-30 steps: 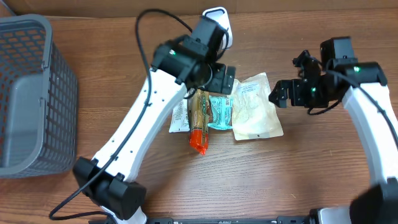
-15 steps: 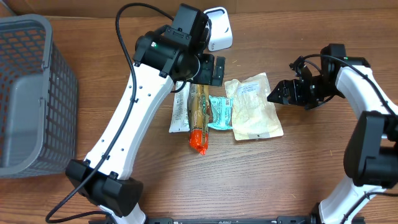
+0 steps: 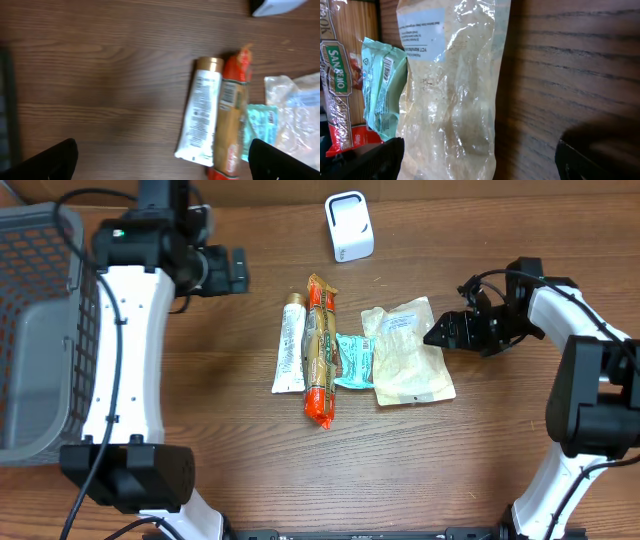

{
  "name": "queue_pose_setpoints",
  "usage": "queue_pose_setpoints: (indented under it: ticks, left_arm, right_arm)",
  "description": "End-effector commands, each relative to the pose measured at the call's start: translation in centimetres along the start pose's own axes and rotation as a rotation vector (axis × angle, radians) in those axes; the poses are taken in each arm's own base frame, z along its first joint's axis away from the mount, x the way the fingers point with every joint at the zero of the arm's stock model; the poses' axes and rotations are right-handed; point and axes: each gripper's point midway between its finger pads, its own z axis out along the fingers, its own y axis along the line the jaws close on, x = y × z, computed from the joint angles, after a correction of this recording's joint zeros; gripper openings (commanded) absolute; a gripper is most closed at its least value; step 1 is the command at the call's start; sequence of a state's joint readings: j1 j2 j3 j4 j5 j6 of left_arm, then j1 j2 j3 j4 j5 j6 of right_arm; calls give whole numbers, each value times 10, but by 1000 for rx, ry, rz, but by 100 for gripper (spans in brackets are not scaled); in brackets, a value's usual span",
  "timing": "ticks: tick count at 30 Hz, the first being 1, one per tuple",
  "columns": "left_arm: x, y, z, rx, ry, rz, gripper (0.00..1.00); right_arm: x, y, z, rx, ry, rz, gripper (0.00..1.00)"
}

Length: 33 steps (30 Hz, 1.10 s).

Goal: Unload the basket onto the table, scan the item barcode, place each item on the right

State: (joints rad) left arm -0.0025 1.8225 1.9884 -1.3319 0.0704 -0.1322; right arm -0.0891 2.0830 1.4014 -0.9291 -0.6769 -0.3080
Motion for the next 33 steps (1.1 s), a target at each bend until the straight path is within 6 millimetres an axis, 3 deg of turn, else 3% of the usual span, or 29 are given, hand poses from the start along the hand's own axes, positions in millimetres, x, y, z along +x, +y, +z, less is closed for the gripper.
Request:
queue_pose_setpoints:
  ticks: [1,5,11,18,20,26,27,33]
  left_arm:
    - [-6,28,-7,-28,-22,-13,100]
    - [-7,41,-8,-38,-23,-43,100]
    - [-7,41,-8,-38,-23,-42,100]
    - [-7,40,-8,-37,-24,-44,99]
    - [-7,40,-8,-37,-24,-44,99]
    - [-7,40,-8,-37,-24,-44,100]
    - [-7,40,-8,-37,-24,-44,100]
    - [-7,40,-8,-37,-24,-44,99]
  right_arm:
    - [-3,6,8,-62,-12,-14,97]
    - [2,8,17,-97,-25,-24,97]
    - [19,9,44,-98,-5,-29,97]
    - [34,16,76,42,84,-93,90]
    - [38,22,84,71,109,-126,80]
    - [43,22,91,132,134,-100,31]
    - [44,22,91,132,137,-90,26]
    - [45,21,82,133,156,-15,25]
